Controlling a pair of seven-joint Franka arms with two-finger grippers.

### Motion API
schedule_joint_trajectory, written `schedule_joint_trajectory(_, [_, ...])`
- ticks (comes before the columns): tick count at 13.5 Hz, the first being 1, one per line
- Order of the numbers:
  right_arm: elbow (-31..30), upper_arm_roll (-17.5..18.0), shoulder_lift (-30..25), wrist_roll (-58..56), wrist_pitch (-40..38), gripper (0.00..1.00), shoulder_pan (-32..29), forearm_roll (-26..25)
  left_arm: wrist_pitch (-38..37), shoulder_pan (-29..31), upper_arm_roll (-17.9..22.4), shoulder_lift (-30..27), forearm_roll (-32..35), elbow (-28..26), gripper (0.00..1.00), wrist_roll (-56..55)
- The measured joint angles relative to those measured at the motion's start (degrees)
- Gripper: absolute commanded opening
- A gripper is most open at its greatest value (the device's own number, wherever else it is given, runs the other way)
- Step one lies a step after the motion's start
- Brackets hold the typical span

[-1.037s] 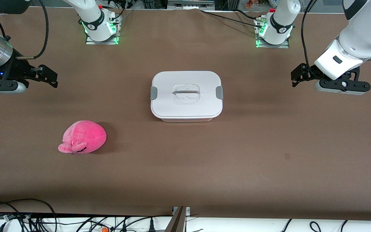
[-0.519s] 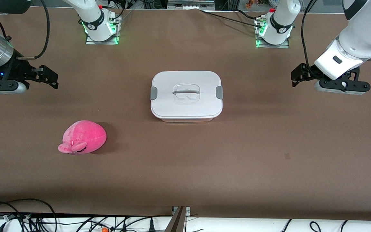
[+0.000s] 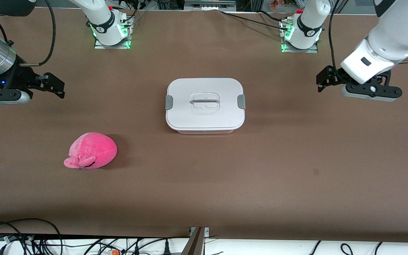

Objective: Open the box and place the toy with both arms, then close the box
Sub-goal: 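Move the left gripper over the white box lid handle, then grasp the lid handle with the left gripper while the right gripper reaches the plush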

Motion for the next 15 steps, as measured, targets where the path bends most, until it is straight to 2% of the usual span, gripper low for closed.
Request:
schedule_joint_trajectory(4, [0.0,-0.58,0.37,0.0,0.3,1.0,-0.28,0.0,-1.23,-0.72,-3.01,3.68,-2.82,5.17,1.0,-0.13])
schedule_joint_trajectory(6, [0.0,-0.67,0.51,0.0,0.33,1.0,-0.58,0.0,-3.08,-0.84,-4.64,4.68,-3.27,5.86,1.0,0.32])
schedule_joint_trajectory(8, [0.0,-0.67,0.53,0.0,0.38,1.0,-0.67,0.0,-3.42,-1.29,-7.96,5.68,-3.6,5.95,1.0,2.96])
schedule_joint_trajectory(11, [0.01,-0.67,0.55,0.0,0.39,1.0,-0.68,0.0,-0.33,-2.57,-12.16,9.85,-3.61,7.2,1.0,7.72])
schedule_joint_trajectory(15, [0.01,-0.67,0.65,0.0,0.39,1.0,-0.69,0.0,4.86,-7.91,-13.18,17.47,-3.63,8.33,1.0,21.34])
